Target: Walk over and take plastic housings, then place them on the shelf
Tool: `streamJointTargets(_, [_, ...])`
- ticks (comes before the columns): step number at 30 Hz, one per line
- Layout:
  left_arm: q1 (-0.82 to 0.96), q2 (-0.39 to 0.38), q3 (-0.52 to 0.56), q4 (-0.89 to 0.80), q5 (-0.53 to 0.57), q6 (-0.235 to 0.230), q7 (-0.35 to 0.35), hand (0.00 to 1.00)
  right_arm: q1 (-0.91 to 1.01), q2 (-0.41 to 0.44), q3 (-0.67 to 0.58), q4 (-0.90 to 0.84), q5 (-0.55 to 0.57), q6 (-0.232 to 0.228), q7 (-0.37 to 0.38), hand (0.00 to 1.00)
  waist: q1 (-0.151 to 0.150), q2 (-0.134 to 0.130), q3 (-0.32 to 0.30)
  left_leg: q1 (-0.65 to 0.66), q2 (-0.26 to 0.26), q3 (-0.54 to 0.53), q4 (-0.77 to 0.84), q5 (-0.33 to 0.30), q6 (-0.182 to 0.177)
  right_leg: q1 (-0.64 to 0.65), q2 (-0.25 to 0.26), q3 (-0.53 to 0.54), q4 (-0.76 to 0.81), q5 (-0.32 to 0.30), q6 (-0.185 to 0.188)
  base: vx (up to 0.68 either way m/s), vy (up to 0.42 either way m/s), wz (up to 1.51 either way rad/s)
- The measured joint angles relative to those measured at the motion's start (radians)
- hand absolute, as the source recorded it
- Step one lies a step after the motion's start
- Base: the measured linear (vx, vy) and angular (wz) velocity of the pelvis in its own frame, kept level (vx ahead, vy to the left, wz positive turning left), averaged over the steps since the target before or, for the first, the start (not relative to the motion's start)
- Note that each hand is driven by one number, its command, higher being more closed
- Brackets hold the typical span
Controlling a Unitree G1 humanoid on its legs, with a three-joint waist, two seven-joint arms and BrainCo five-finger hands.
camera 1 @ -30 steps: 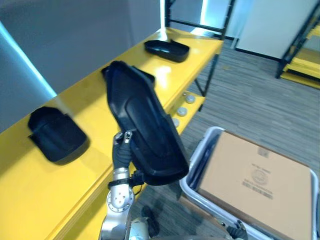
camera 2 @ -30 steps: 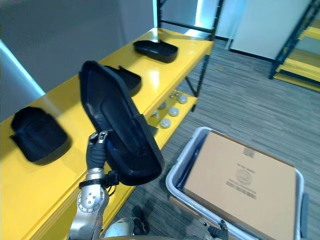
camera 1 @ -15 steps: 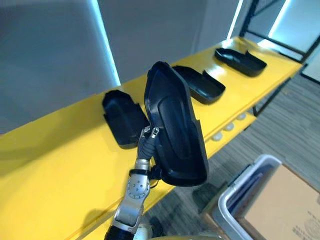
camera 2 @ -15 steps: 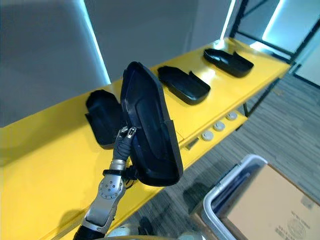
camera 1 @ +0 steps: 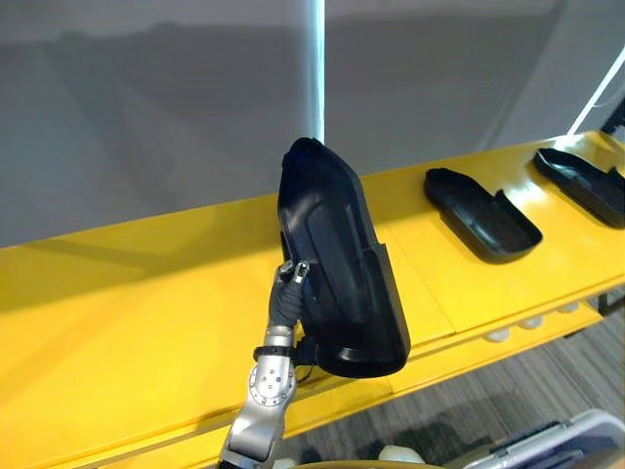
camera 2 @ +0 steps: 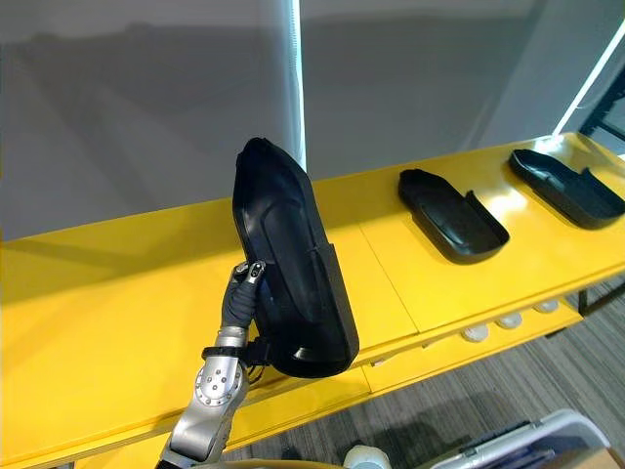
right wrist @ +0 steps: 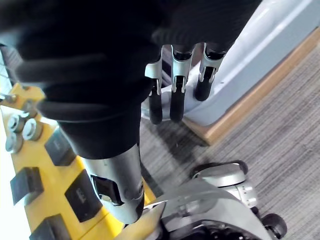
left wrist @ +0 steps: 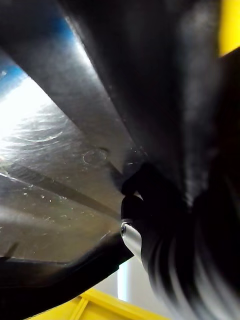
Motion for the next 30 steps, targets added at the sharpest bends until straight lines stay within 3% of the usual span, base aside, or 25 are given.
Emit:
streamJointTargets(2, [0.014,0.000,-0.002,0.000,-0.004,0.000,-0.012,1.00,-0.065,0.010,0.008,-0.001,-0.014,-0.024,0.018,0.00,0.007,0.000,-0.007,0.011,0.005,-0.014,-0.001,0.005,-0.007,0.030,0.007,-0.011,-0.017,-0.002,-0.002,0.10,-0.081,0.31])
streamJointTargets(8, [0.023,0.006,-0.004,0.000,-0.005,0.000,-0.016,1.00,-0.108,0.039,0.045,0.038,-0.039,-0.034,0.019,0.00,0.032,-0.011,-0.011,0.003,0.007,-0.078,-0.061,0.019,-0.014,0.049,0.007,-0.091,-0.033,-0.014,-0.020,-0.03,-0.069,0.44])
streamJointTargets(13, [0.015,0.016,0.003,0.000,-0.005,0.001,-0.026,1.00,-0.137,0.040,0.046,0.071,-0.039,-0.024,0.014,0.00,0.028,-0.042,0.007,-0.087,0.069,0.094,0.046,-0.014,0.003,0.034,-0.027,-0.198,-0.022,-0.013,-0.021,-0.08,-0.004,0.60])
streamJointTargets(14, [0.009,0.017,0.003,-0.002,-0.005,0.000,-0.026,1.00,-0.157,0.034,0.045,0.105,-0.041,-0.022,0.012,0.00,0.021,-0.050,0.007,-0.162,0.120,0.154,0.218,-0.054,0.055,0.008,-0.057,-0.221,0.004,-0.013,-0.021,-0.06,0.086,0.55])
streamJointTargets(15, [0.010,0.017,0.002,-0.002,-0.005,0.000,-0.026,1.00,-0.170,0.031,0.045,0.120,-0.042,-0.020,0.010,0.00,0.020,-0.054,0.010,-0.186,0.150,0.168,0.293,-0.073,0.057,-0.002,-0.069,-0.221,0.018,-0.013,-0.021,-0.07,0.158,0.39])
streamJointTargets(16, [0.012,0.017,0.003,-0.001,-0.010,0.001,-0.025,1.00,-0.186,0.027,0.044,0.127,-0.048,-0.015,0.009,0.00,0.018,-0.062,0.016,-0.205,0.210,0.169,0.392,-0.099,0.039,-0.009,-0.097,-0.219,0.036,-0.009,-0.015,-0.06,0.165,0.14])
streamJointTargets(18, [0.016,0.015,0.001,-0.001,-0.018,0.000,-0.024,1.00,-0.190,0.021,0.045,0.127,-0.060,-0.015,0.009,0.00,0.011,-0.062,0.016,-0.192,0.294,0.156,0.427,-0.107,0.018,-0.005,-0.127,-0.216,0.046,0.003,0.007,-0.06,0.305,0.13])
streamJointTargets(19, [0.013,0.009,-0.002,-0.001,-0.018,-0.002,-0.025,1.00,-0.191,0.013,0.045,0.129,-0.068,-0.015,0.009,0.00,0.002,-0.055,0.012,-0.172,0.338,0.118,0.410,-0.099,0.000,-0.006,-0.145,-0.213,0.048,0.020,0.039,-0.04,0.492,0.09])
streamJointTargets(20, [0.011,0.000,-0.006,-0.001,-0.019,-0.006,-0.024,1.00,-0.189,0.002,0.043,0.130,-0.075,-0.015,0.003,0.00,0.001,-0.036,0.009,-0.142,0.362,0.045,0.355,-0.063,-0.077,-0.013,-0.159,-0.203,0.045,0.041,0.074,-0.03,0.481,0.04])
streamJointTargets(21, [0.010,-0.005,-0.010,0.001,-0.020,-0.008,-0.021,1.00,-0.188,-0.002,0.042,0.130,-0.076,-0.013,-0.002,0.00,0.002,-0.027,0.005,-0.132,0.355,0.021,0.332,-0.088,-0.150,-0.022,-0.164,-0.192,0.045,0.051,0.089,-0.05,0.560,-0.05])
streamJointTargets(22, [0.008,-0.002,-0.015,0.001,-0.022,-0.012,-0.021,1.00,-0.190,-0.002,0.030,0.131,-0.077,-0.012,-0.003,0.00,0.000,-0.015,-0.003,-0.116,0.340,0.027,0.306,-0.176,-0.223,-0.032,-0.180,-0.175,0.032,0.074,0.117,-0.07,0.593,-0.20])
streamJointTargets(23, [-0.004,0.027,-0.004,0.014,-0.027,-0.012,-0.012,1.00,-0.189,0.039,0.017,0.138,-0.078,-0.004,-0.001,0.00,0.012,-0.059,0.016,-0.132,0.295,0.057,0.358,-0.196,-0.196,-0.034,-0.222,-0.143,0.003,0.125,0.105,-0.09,0.567,-0.22])
streamJointTargets(24, [-0.004,0.034,-0.001,0.017,-0.027,-0.012,-0.007,1.00,-0.188,0.049,0.024,0.138,-0.079,-0.002,0.001,0.00,0.017,-0.066,0.015,-0.145,0.286,0.062,0.382,-0.212,-0.183,-0.033,-0.229,-0.136,-0.011,0.146,0.093,-0.13,0.514,-0.27])
streamJointTargets(25, [-0.010,0.044,0.001,0.024,-0.026,-0.011,-0.004,1.00,-0.190,0.044,0.033,0.137,-0.090,0.004,0.001,0.00,0.023,-0.074,0.014,-0.173,0.276,0.078,0.438,-0.243,-0.158,-0.041,-0.238,-0.137,-0.031,0.192,0.036,-0.24,0.597,-0.47])
streamJointTargets(26, [-0.009,0.059,0.004,0.024,-0.024,-0.011,-0.004,1.00,-0.202,0.041,0.041,0.152,-0.109,0.012,-0.001,0.00,0.038,-0.075,0.012,-0.184,0.264,0.121,0.440,-0.255,-0.123,-0.070,-0.244,-0.137,-0.056,0.282,-0.074,-0.21,0.502,-0.52])
streamJointTargets(27, [-0.009,0.061,0.010,0.024,-0.024,-0.012,-0.004,1.00,-0.211,0.041,0.050,0.153,-0.115,0.014,0.000,0.00,0.040,-0.074,0.014,-0.176,0.258,0.142,0.430,-0.252,-0.103,-0.084,-0.246,-0.134,-0.019,0.263,-0.058,-0.21,0.468,-0.56])
streamJointTargets(28, [-0.007,0.059,0.023,0.028,-0.023,-0.012,-0.005,1.00,-0.211,0.040,0.053,0.148,-0.122,0.010,0.014,0.00,0.033,-0.075,0.016,-0.146,0.233,0.165,0.390,-0.235,-0.075,-0.102,-0.228,-0.101,0.118,0.166,0.014,-0.10,0.268,-0.31])
streamJointTargets(29, [-0.005,0.058,0.027,0.027,-0.022,-0.012,-0.005,1.00,-0.210,0.040,0.053,0.148,-0.126,0.010,0.021,0.00,0.032,-0.074,0.016,-0.123,0.220,0.171,0.365,-0.226,-0.065,-0.106,-0.193,-0.063,0.190,0.094,0.040,-0.11,0.352,-0.34])
streamJointTargets(30, [-0.006,0.051,0.032,0.022,-0.017,-0.012,-0.007,1.00,-0.211,0.040,0.052,0.143,-0.128,0.009,0.022,0.00,0.031,-0.067,0.019,-0.103,0.205,0.178,0.343,-0.216,-0.048,-0.104,-0.127,-0.009,0.263,-0.006,0.042,-0.09,0.281,-0.25])
